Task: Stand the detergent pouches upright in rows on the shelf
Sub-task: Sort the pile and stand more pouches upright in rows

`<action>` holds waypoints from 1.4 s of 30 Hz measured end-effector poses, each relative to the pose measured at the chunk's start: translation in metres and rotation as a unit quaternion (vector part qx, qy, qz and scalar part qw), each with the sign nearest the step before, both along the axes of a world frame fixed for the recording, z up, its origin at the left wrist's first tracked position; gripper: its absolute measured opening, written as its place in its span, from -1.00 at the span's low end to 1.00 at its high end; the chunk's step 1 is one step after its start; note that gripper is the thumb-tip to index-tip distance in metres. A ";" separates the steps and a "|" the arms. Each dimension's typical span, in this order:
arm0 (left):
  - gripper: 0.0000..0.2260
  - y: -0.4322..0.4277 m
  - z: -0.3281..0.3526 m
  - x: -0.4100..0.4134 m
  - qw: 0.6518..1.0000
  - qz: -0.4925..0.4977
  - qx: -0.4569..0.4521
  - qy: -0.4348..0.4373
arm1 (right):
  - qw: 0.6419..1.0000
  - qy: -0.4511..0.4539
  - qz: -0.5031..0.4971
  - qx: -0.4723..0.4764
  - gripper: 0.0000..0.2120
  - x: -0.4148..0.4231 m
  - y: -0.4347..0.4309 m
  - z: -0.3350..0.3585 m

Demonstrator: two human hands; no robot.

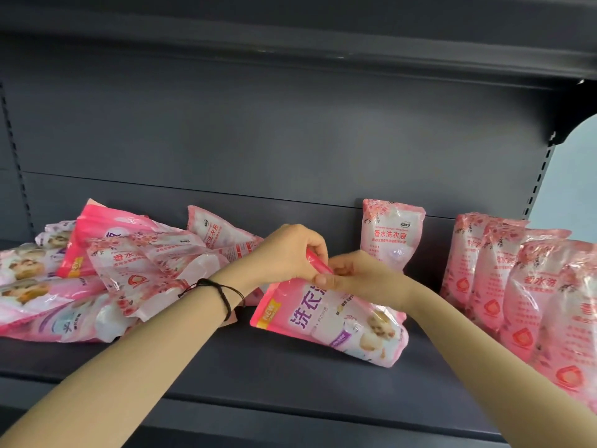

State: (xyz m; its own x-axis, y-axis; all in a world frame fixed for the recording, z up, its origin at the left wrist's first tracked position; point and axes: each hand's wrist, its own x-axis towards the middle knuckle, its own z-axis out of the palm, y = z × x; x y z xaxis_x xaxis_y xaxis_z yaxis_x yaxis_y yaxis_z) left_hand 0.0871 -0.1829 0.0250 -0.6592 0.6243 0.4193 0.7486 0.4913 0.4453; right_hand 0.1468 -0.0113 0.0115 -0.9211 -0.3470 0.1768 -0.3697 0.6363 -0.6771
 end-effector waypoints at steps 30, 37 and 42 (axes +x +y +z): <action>-0.82 0.075 -0.103 0.032 0.803 -0.005 0.428 -0.415 | 0.830 0.111 -0.277 -0.471 -0.73 0.014 0.058 -0.067; -0.88 0.114 -0.101 0.013 0.732 0.028 0.530 -0.427 | 0.803 0.061 -0.223 -0.549 -0.75 0.007 0.064 -0.069; -0.89 0.151 -0.082 -0.016 0.731 0.046 0.532 -0.425 | 0.780 0.076 -0.245 -0.571 -0.75 -0.025 0.088 -0.054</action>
State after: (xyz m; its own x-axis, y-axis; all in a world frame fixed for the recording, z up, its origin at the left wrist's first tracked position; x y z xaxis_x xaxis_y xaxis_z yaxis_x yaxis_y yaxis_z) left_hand 0.0713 -0.0323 -0.0571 -0.9826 0.1792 0.0496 -0.0350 -0.4405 0.8971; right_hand 0.1221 0.0771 -0.0427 -0.8322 0.5029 0.2336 -0.4028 -0.2586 -0.8780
